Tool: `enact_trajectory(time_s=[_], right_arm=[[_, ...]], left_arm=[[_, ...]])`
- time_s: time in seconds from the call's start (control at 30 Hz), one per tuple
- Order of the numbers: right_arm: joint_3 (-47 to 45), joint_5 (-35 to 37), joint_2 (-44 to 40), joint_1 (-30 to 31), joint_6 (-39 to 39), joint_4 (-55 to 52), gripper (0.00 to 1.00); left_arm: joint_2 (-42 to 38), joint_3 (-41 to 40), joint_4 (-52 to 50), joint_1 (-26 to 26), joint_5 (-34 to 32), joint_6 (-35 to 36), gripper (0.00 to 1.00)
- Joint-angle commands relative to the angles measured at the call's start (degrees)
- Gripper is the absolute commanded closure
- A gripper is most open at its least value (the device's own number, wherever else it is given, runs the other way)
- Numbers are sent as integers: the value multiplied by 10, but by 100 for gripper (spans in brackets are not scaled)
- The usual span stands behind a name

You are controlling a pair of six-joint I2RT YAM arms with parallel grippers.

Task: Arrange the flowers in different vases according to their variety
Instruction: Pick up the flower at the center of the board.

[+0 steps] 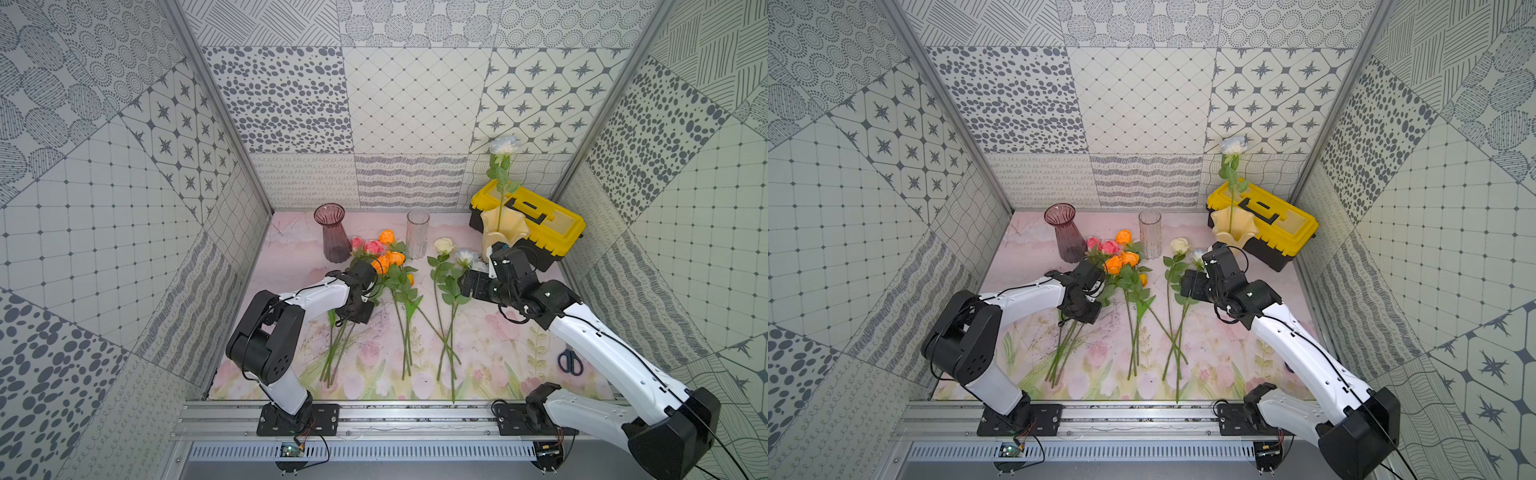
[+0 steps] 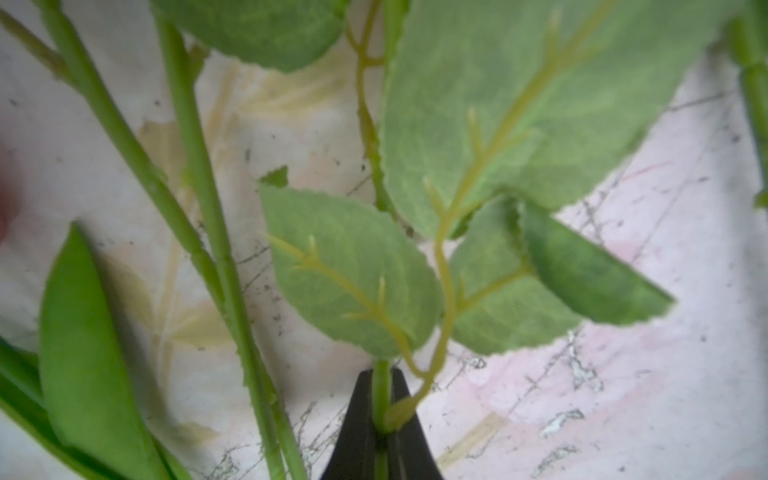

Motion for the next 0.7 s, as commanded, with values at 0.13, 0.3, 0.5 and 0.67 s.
enact_trajectory(time_s=[0.13, 0.3, 0.5, 0.67], right_arm=[[-9, 1, -14, 3, 9, 25, 3], [-7, 1, -12, 4, 9, 29, 3], [-5, -1, -11, 3, 8, 32, 3], [-3, -4, -10, 3, 8, 35, 3]], left_arm=[[-74, -7, -4, -2, -58, -25, 100], [-130, -6, -4, -2, -88, -29, 100], [-194, 0, 9, -2, -101, -14, 100], [-270, 5, 53, -2, -101, 6, 100]])
